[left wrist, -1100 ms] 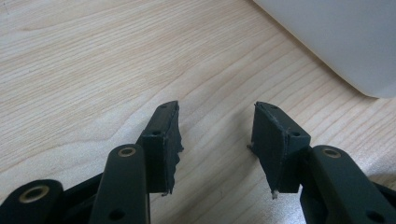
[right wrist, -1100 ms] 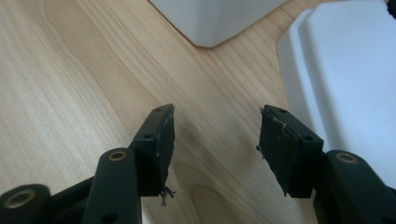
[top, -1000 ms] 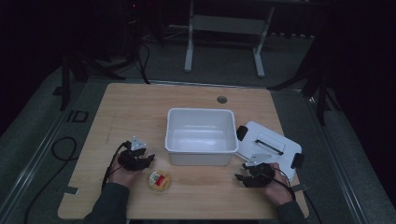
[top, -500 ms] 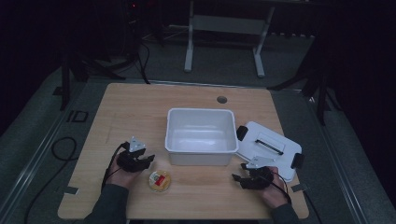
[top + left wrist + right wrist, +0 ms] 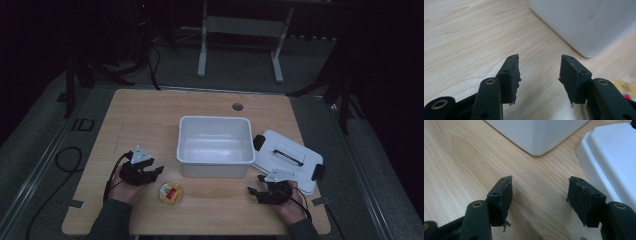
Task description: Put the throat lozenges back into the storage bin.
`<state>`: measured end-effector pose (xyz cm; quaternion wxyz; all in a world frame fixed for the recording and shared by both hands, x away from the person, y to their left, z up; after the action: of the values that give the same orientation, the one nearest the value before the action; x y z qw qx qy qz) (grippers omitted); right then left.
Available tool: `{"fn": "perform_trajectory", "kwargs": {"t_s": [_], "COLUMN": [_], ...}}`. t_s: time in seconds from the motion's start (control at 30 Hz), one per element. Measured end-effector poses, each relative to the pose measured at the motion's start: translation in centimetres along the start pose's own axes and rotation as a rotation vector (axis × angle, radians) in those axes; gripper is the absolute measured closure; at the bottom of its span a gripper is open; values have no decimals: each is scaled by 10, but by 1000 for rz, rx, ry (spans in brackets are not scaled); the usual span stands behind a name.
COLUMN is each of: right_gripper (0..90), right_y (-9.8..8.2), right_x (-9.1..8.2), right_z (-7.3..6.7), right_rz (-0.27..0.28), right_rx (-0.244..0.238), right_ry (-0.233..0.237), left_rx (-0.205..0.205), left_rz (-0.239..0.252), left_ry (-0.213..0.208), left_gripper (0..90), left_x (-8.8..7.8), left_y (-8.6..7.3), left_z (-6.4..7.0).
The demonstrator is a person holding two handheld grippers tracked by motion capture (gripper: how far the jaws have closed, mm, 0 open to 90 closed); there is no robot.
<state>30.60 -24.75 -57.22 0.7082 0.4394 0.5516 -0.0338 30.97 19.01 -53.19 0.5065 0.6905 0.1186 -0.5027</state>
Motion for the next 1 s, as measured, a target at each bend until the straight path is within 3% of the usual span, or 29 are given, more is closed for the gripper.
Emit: {"fn": "perform_trajectory", "kwargs": {"t_s": [0.47, 0.6, 0.87, 1.0], "right_gripper": [324, 322, 319, 318], "right_y": [0, 0, 0, 0], "right_x": [0, 0, 0, 0], "right_z": [0, 0, 0, 0], "right_rz": [-3, -4, -4, -4], "right_rx": [3, 1, 0, -1], "right_ry": [-2, -1, 0, 0], "left_rx": [142, 200, 272, 307], "left_rz": [-49, -57, -67, -104], "left_ry": [-45, -49, -89, -102], "left_gripper": [479, 479, 463, 437], "left_x": [-21, -25, -27, -25], "left_y": [5, 9, 13, 15], "left_z": [7, 11, 21, 26]}}
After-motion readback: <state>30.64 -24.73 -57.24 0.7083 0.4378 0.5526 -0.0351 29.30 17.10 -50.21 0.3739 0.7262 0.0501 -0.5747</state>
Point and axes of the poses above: each handheld gripper's, and its own axes: x roughly forward along the jaws, y roughly out of its top, z roughly to its right, the point moved 2 cm from there along x, roughly forward along the jaws, and after that the axes turned 12 degrees about -z, right-handed, at the moved point
